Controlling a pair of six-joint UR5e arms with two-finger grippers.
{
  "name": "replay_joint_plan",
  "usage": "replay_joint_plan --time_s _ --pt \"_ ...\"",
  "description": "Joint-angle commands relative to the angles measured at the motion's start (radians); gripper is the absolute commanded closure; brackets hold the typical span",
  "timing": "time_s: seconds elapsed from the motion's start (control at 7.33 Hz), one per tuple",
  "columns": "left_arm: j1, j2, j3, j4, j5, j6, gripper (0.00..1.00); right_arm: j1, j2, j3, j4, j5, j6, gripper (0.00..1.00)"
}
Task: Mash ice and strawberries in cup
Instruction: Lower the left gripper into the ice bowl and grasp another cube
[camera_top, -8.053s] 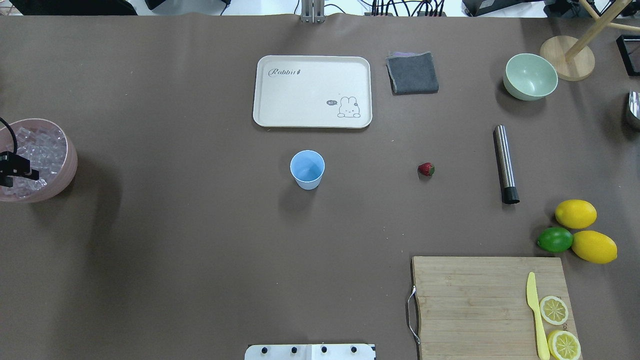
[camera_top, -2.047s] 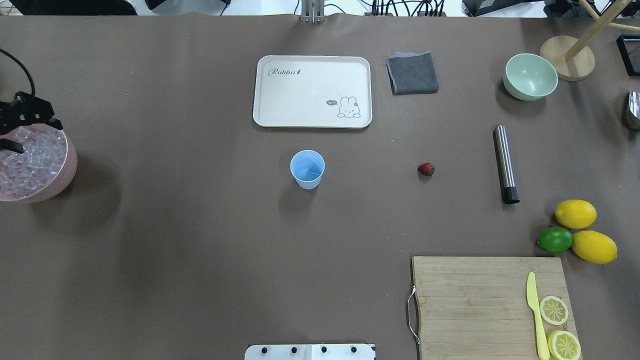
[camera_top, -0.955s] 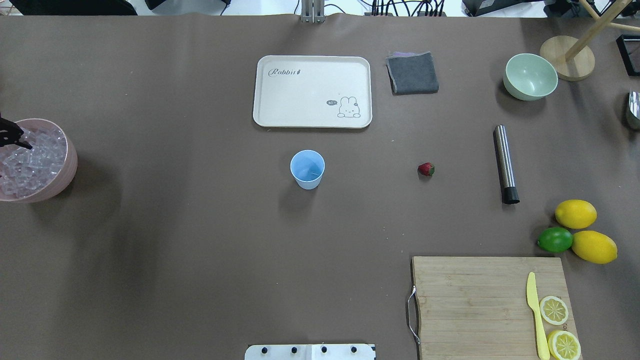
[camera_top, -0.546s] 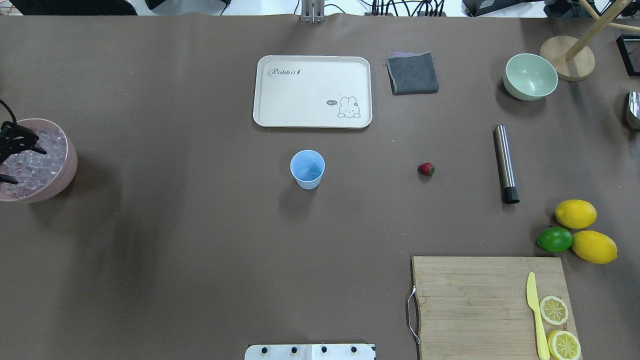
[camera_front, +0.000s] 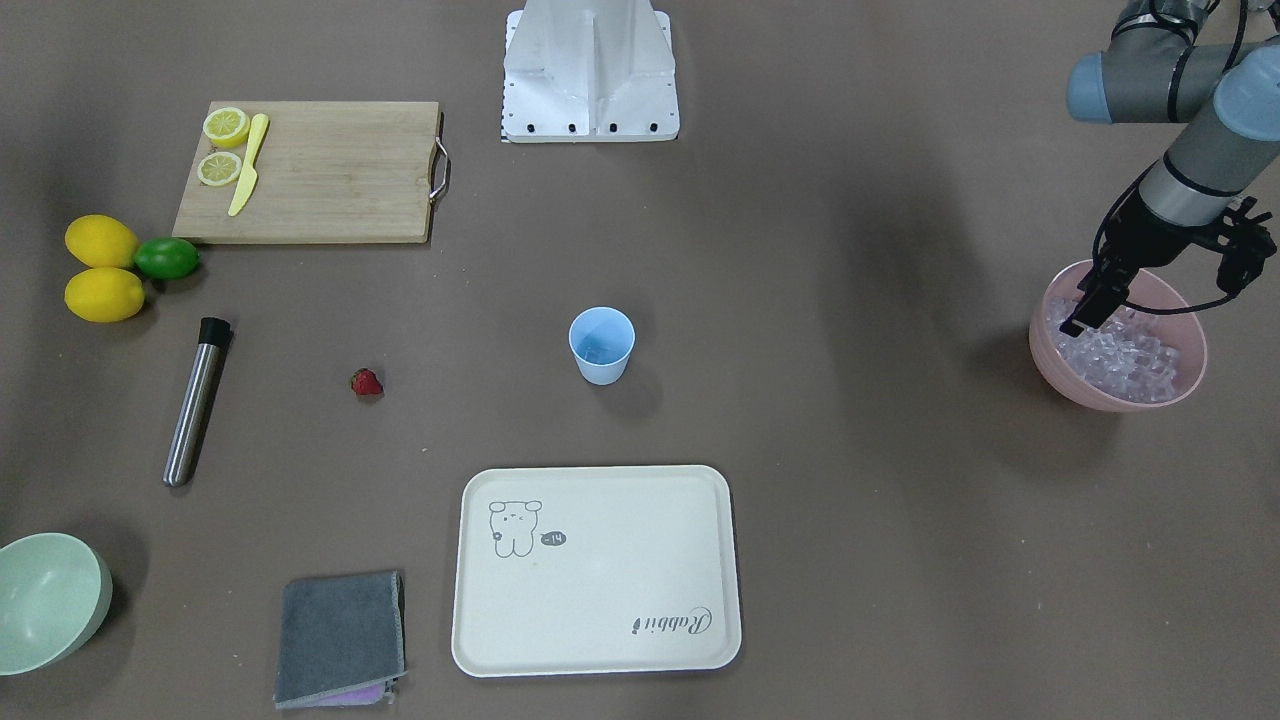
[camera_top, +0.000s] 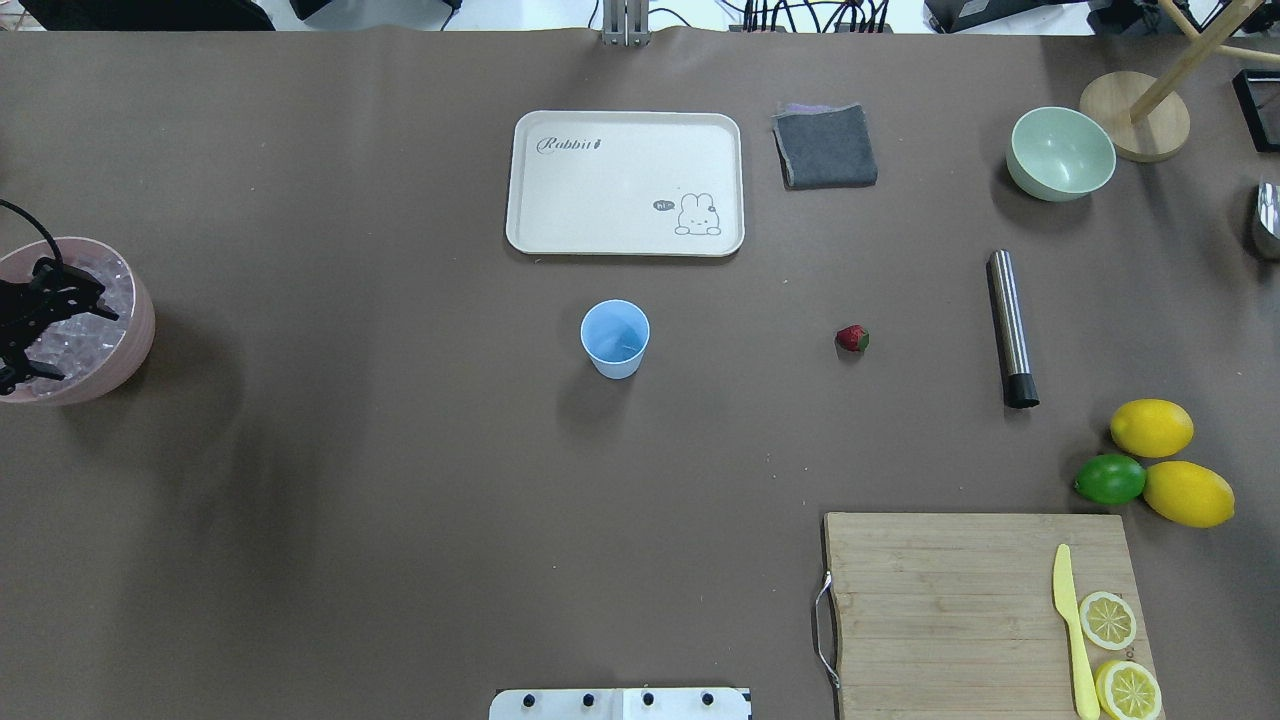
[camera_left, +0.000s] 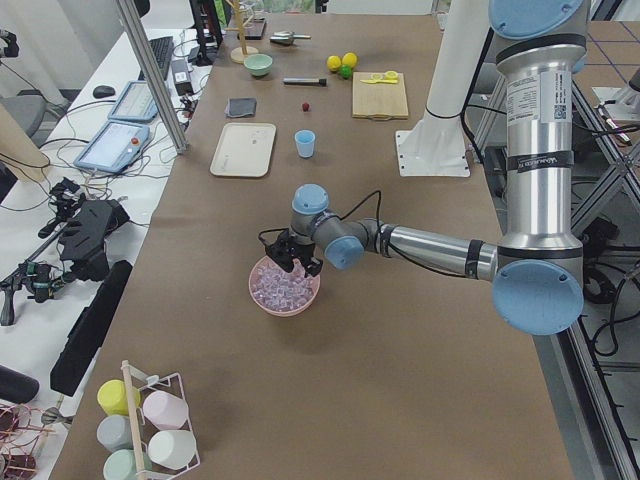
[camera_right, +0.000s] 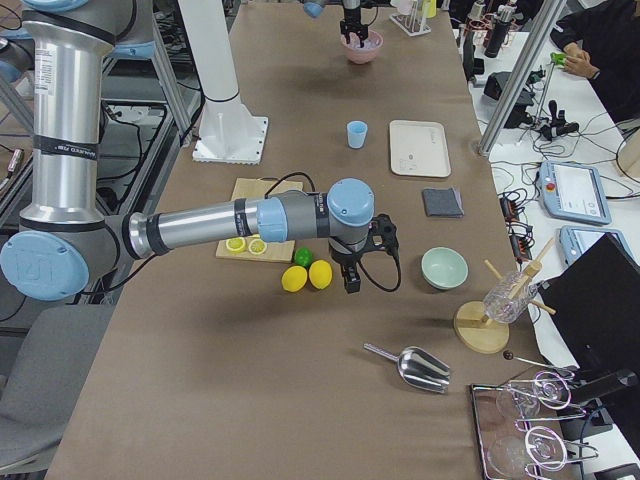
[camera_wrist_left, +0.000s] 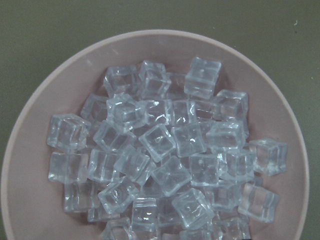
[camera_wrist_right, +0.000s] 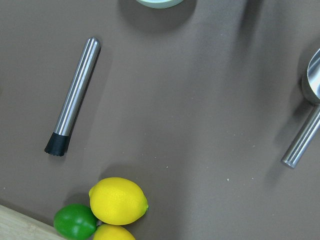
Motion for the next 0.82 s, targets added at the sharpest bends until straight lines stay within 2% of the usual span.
replay_joint_plan --time_s 0.0,0.41,0.55,0.68 --pt "0.019 0.005 0.008 -0.011 0.025 -0.011 0.13 0.000 0.000 0.007 0.000 0.001 0.000 0.00" --pt "0.039 0.000 0.000 -0.018 0.030 -0.048 0.20 0.002 -0.002 0.008 -0.002 0.001 0.000 0.00" --pt "0.050 0.002 0.000 -0.026 0.031 -0.065 0.26 0.002 -0.002 0.008 -0.002 0.001 0.000 0.00" --pt "0.052 0.007 0.000 -0.031 0.031 -0.065 0.38 0.002 -0.002 0.009 -0.002 0.001 0.000 0.00"
